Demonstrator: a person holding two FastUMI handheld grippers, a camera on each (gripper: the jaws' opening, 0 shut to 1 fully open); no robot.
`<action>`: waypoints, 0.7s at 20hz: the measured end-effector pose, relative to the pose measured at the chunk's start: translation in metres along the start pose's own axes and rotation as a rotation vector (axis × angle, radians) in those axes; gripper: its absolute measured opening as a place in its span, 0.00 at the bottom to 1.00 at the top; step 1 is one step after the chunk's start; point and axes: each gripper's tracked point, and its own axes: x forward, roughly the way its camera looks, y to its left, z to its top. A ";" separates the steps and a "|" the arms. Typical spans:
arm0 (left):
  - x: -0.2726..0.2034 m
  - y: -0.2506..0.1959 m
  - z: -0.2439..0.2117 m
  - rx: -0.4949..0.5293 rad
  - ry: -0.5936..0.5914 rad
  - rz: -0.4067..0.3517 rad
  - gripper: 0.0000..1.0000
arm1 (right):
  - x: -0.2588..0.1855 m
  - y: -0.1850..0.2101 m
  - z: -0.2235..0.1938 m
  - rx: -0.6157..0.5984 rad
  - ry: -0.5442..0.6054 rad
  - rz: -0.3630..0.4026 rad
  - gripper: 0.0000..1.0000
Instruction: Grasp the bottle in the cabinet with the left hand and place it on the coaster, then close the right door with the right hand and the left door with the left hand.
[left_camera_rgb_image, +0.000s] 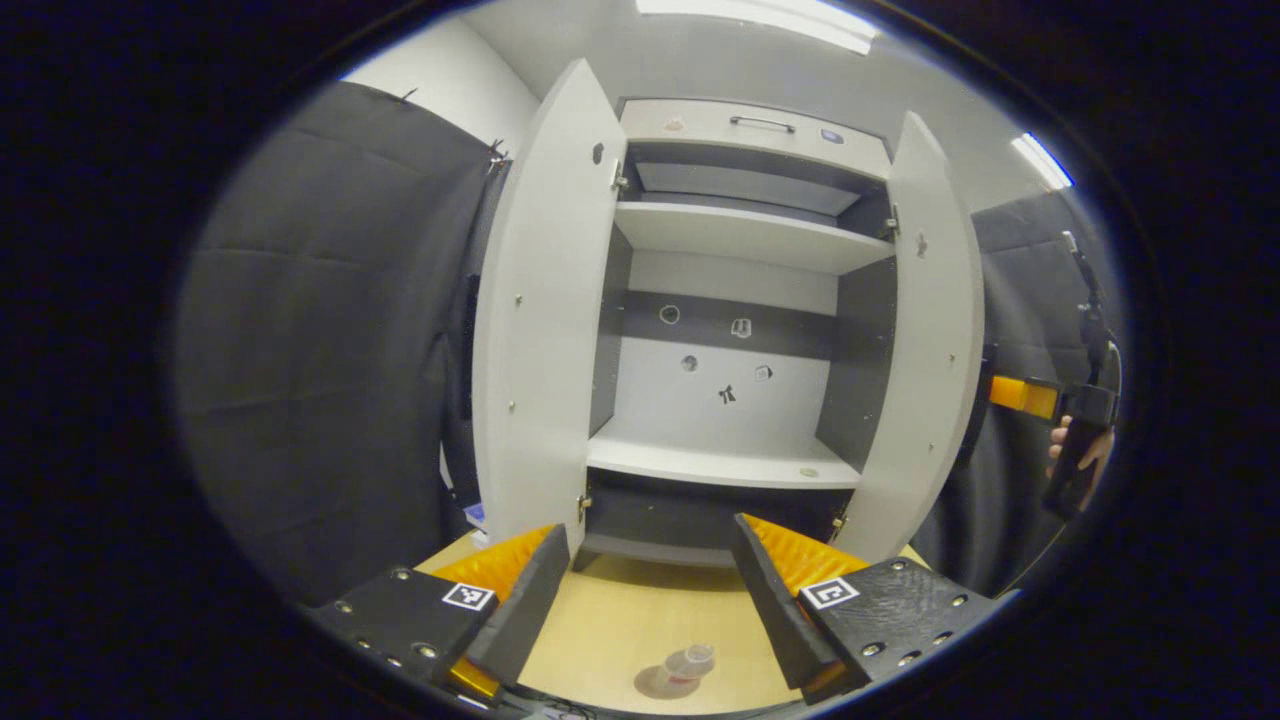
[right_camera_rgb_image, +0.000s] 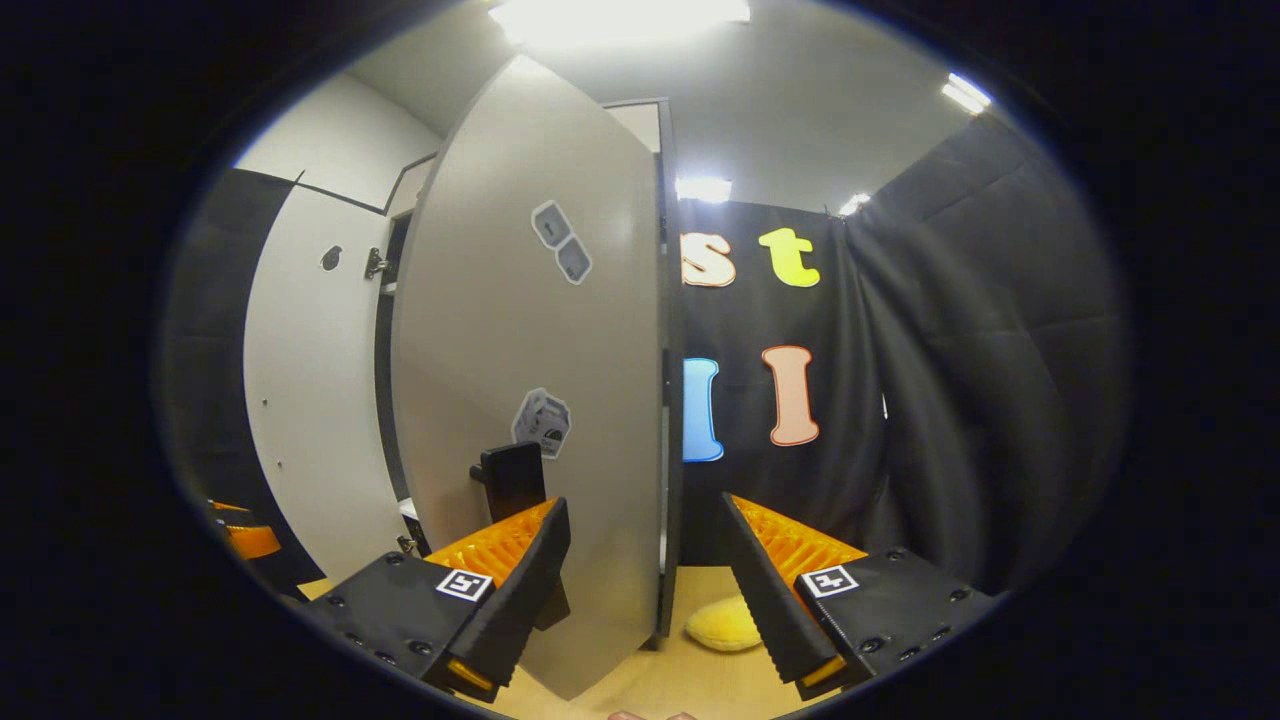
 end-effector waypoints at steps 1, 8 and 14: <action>-0.001 0.007 0.000 -0.021 0.000 0.005 1.00 | 0.003 0.010 -0.001 -0.009 -0.002 0.001 0.92; -0.014 0.079 -0.003 -0.034 -0.015 0.100 0.95 | 0.038 0.092 -0.006 0.008 0.040 0.124 0.97; -0.011 0.130 0.000 -0.020 -0.041 0.140 0.95 | 0.035 0.095 -0.016 0.031 0.067 0.115 0.97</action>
